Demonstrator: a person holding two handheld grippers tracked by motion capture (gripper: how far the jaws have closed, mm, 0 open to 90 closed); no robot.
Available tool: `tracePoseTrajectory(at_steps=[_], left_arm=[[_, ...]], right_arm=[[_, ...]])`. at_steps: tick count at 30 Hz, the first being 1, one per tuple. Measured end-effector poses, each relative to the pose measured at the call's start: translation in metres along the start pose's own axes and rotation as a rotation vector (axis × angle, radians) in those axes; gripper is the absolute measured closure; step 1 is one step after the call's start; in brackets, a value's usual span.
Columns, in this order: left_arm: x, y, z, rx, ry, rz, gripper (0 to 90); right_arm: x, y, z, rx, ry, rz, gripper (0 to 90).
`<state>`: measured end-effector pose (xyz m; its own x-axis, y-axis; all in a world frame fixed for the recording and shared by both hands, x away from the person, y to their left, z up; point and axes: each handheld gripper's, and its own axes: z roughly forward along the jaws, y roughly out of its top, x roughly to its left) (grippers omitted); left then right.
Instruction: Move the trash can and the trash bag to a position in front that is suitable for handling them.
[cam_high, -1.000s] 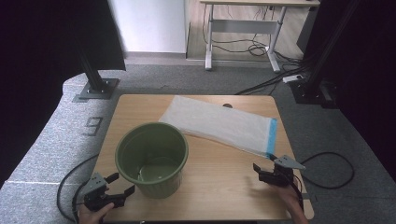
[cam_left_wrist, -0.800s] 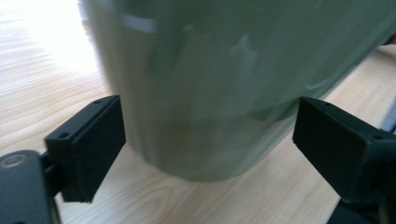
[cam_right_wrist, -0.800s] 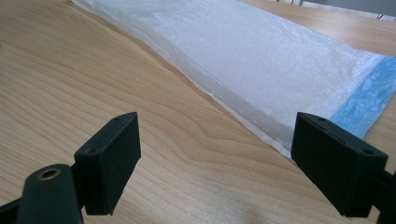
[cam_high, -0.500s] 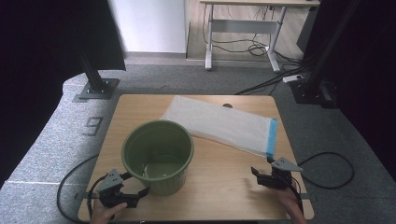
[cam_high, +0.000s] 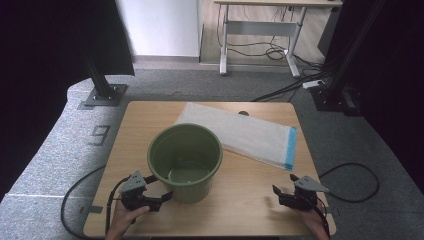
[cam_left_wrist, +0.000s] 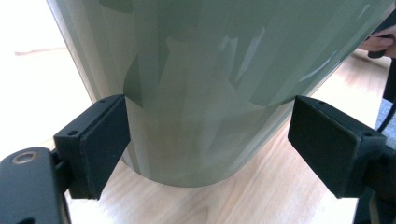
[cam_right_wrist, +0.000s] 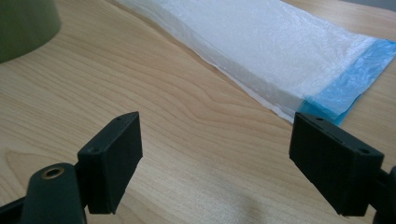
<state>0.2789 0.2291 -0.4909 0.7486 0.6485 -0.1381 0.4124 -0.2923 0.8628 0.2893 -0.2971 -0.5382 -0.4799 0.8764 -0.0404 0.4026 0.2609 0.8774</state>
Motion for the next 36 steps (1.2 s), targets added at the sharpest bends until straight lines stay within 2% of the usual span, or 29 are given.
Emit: tracePoseTrajectory(at_steps=[7,15,23,29,36], left_arm=[[-0.003,0.012,0.021,-0.004,0.019,0.007,12.5],[-0.003,0.025,0.042,0.007,0.014,-0.003,12.7],[-0.002,0.039,0.065,0.018,0.010,-0.005,13.9],[-0.004,0.046,0.076,0.021,0.015,-0.004,13.8],[-0.006,0.050,0.082,0.024,0.031,-0.024,13.9]], right_arm=[[0.003,0.000,0.001,0.009,0.014,-0.006,16.7],[0.004,0.002,-0.001,-0.025,0.000,-0.023,17.8],[0.000,0.000,-0.002,-0.020,0.008,-0.010,18.4],[-0.002,0.000,-0.004,-0.027,0.003,-0.001,18.5],[-0.001,-0.001,-0.004,-0.020,0.004,-0.006,18.5]])
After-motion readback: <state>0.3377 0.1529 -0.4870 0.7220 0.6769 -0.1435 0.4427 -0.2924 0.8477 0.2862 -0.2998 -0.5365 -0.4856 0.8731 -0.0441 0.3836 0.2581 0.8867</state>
